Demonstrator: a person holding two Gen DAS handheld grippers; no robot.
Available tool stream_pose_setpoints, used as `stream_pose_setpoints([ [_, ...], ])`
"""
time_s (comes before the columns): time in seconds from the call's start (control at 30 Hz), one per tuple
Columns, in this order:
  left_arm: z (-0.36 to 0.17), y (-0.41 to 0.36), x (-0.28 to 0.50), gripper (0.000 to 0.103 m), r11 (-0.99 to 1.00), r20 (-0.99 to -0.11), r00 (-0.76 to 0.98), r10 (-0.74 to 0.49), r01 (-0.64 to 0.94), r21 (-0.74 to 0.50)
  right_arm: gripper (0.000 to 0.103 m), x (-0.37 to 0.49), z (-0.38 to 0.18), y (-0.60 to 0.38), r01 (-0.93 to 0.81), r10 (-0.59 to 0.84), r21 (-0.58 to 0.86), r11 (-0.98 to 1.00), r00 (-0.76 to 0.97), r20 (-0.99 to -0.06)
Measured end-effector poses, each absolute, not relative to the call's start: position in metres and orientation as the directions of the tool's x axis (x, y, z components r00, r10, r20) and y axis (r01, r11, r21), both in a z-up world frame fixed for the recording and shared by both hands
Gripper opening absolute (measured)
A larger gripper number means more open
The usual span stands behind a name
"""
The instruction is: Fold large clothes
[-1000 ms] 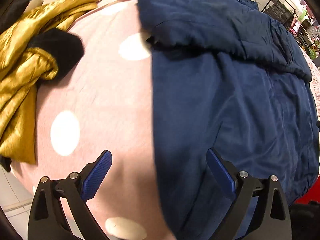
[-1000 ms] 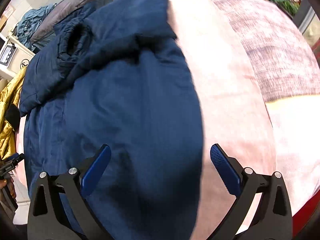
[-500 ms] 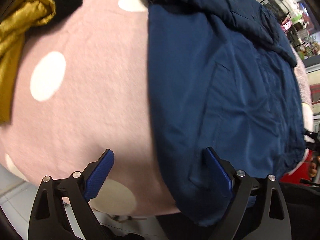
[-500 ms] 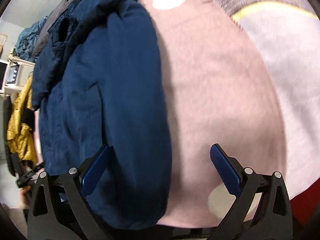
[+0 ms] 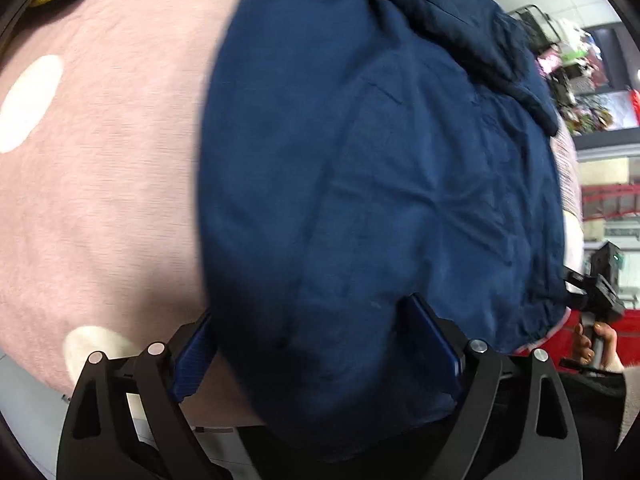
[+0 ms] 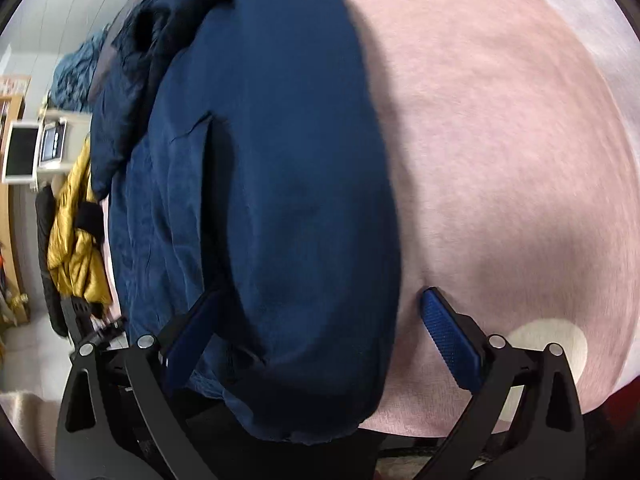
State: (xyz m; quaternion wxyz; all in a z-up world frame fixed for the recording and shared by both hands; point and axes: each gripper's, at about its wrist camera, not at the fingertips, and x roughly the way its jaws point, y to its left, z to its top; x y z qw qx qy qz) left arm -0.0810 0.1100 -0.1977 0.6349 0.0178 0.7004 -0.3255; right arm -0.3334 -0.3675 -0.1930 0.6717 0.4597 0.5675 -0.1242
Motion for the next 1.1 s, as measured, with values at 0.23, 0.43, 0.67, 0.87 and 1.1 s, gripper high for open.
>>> stream_pose_setpoints([
  [0.23, -0.202, 0.097, -0.094, 0.085, 0.759, -0.889, -0.25, -0.385, 0.463, -0.459, 0.076, -0.354, -0.2, -0.359, 0.718, 0.43, 0.572, 0.397, 0.405, -0.807],
  [0.43, -0.196, 0.084, -0.09, 0.06, 0.747, -0.9, -0.243, -0.361, 0.503, -0.435, 0.05, -0.346, -0.201, -0.356, 0.702, 0.434, 0.563, 0.435, 0.385, -0.815],
  [0.67, -0.172, 0.092, -0.093, 0.024, 0.725, -0.908, -0.194, -0.372, 0.55, -0.415, 0.02, -0.351, -0.179, -0.354, 0.662, 0.404, 0.566, 0.491, 0.403, -0.821],
  [0.87, -0.155, 0.094, -0.103, 0.016, 0.687, -0.9, -0.21, -0.382, 0.586, -0.428, 0.016, -0.354, -0.154, -0.345, 0.617, 0.417, 0.573, 0.539, 0.395, -0.818],
  [1.1, -0.153, 0.113, -0.122, 0.016, 0.666, -0.893, -0.292, -0.343, 0.594, -0.451, 0.015, -0.384, -0.151, -0.345, 0.64, 0.467, 0.579, 0.504, 0.362, -0.807],
])
